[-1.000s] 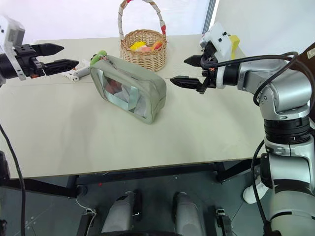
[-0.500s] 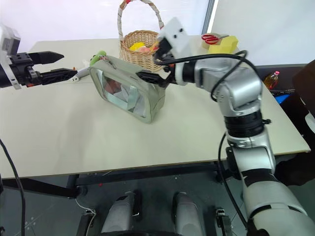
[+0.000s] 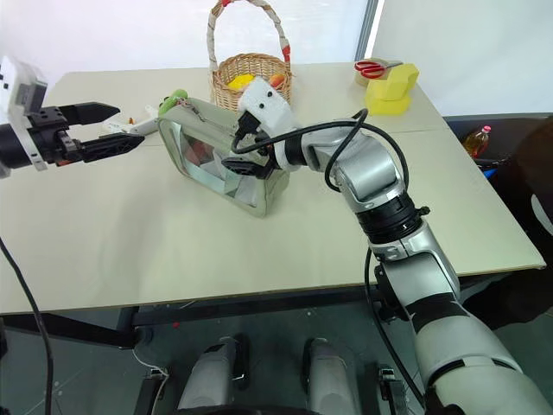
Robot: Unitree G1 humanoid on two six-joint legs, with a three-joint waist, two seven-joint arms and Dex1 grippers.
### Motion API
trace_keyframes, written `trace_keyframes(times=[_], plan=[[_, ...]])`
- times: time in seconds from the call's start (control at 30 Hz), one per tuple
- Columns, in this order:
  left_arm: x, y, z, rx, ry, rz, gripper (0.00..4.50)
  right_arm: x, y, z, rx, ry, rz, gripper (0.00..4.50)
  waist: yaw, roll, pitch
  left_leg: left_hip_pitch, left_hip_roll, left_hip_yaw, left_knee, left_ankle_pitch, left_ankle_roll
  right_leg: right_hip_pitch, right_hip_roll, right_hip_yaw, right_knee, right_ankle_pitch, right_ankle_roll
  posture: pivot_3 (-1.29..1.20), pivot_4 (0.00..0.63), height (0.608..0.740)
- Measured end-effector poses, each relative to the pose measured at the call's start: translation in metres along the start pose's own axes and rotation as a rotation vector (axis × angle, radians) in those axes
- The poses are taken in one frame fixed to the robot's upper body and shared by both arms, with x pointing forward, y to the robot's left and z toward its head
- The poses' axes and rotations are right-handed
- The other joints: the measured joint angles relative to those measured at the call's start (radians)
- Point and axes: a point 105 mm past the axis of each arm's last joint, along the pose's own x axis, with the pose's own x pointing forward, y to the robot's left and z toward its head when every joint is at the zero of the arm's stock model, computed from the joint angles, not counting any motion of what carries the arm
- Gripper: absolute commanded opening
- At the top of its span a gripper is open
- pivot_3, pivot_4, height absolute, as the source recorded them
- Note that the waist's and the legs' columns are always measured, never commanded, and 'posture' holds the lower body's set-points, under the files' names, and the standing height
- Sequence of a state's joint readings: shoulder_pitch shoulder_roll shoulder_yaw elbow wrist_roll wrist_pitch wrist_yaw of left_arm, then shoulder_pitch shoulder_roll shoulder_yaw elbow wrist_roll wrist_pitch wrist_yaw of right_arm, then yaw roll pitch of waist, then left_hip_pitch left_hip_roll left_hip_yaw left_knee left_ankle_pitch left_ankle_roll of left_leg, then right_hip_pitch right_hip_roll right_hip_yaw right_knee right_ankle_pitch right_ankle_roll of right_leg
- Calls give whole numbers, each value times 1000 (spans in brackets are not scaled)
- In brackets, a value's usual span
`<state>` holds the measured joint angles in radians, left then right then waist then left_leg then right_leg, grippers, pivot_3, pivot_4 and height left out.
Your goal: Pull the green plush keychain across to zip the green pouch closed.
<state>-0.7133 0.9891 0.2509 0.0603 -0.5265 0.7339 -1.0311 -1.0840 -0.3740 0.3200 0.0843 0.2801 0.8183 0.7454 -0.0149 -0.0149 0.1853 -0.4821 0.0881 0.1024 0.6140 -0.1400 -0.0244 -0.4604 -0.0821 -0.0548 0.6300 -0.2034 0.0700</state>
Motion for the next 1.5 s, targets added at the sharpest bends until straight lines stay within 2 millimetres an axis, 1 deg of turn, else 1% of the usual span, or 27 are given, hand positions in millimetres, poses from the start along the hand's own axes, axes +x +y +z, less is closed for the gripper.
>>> trace_keyframes(times=[0.1, 0.2, 0.23, 0.37, 0.53, 0.6, 0.7, 0.8, 0.87, 0.97, 1.07, 1.23, 1.3, 1.5], plan=[[0, 0, 1, 1, -4, 4, 4500, 3, 2, -3, -57, 11, 23, 1662, 0, 0, 0, 0, 0, 0, 0, 0, 0, 0, 0, 0, 0, 0, 0, 0, 150, 740], [0, 0, 1, 0, -5, 5, 4500, 4, -1, -5, -121, 14, 29, 113, 0, 0, 0, 0, 0, 0, 0, 0, 0, 0, 0, 0, 0, 0, 0, 0, 150, 740], [0, 0, 1, 0, -5, 6, 4500, 4, -2, -6, -170, 18, 28, 43, 0, 0, 0, 0, 0, 0, 0, 0, 0, 0, 0, 0, 0, 0, 0, 0, 150, 740], [0, 1, 1, 0, -5, 19, 4500, 2, -11, -4, -406, 4, 23, 43, 0, 0, 0, 0, 0, 0, 0, 0, 0, 0, 0, 0, 0, 0, 0, 0, 150, 740], [0, 2, 1, 1, -5, 24, 4500, -1, -7, -1, -552, -63, 109, 43, -2, 0, 0, 0, 0, 0, 0, 0, -1, 0, 0, 0, 0, 0, 1, 0, 150, 740], [0, 2, 2, 1, -5, 25, 4500, -8, -15, -5, -587, -65, 115, 43, -1, 0, 0, 0, 0, 0, 0, 0, -1, 0, 0, 0, 0, 0, 1, 0, 150, 740], [-1, 2, 2, 1, -6, 28, 4500, -21, -30, -14, -590, -44, 107, 43, 4, 0, 0, 0, 0, 0, 0, 0, -1, 1, 0, 0, -1, 0, 1, 0, 150, 740], [-2, 3, 2, 1, -9, 32, 4500, -30, -38, -19, -573, -45, 111, 43, 1, 0, 0, 1, 0, 0, 0, 0, -1, 1, 0, 0, 0, 0, 1, 0, 150, 740], [-2, 3, 2, 2, -10, 31, 4500, -33, -40, -21, -561, -42, 111, 43, 0, 0, 0, 1, 0, 0, 0, 1, -1, 1, 0, 0, 0, 0, 1, 0, 150, 740], [-1, 3, 3, 7, -13, 31, 4500, -35, -38, -24, -544, -39, 121, 43, -1, 0, 0, 2, 0, 0, 0, 1, -1, 1, 0, 0, 0, 0, 1, 0, 150, 740], [0, 3, 4, 11, -13, 29, 4500, -35, -31, -26, -516, -39, 137, 43, -1, 0, 0, 2, 0, 0, 0, 1, -1, 1, 0, 0, 1, 0, 1, 0, 150, 740], [2, 4, 5, 13, -15, 24, 4500, -32, -18, -17, -412, -42, 159, 43, -2, 0, 0, 2, 0, 0, 0, 1, -1, 1, 0, 0, 2, 0, 1, 0, 150, 740], [4, 3, 6, 19, -16, 13, 4500, -30, -13, -14, -404, -48, 161, 43, 0, 0, 0, 2, 0, 0, 0, 1, -1, 1, 0, 0, 1, 0, 1, 0, 150, 740], [7, 0, 5, 19, -14, -11, 4500, -30, -10, -15, -403, -49, 150, 43, 2, 0, 0, 2, 0, 0, 0, 1, -2, 1, 0, 0, 1, 0, 1, 0, 150, 740]])
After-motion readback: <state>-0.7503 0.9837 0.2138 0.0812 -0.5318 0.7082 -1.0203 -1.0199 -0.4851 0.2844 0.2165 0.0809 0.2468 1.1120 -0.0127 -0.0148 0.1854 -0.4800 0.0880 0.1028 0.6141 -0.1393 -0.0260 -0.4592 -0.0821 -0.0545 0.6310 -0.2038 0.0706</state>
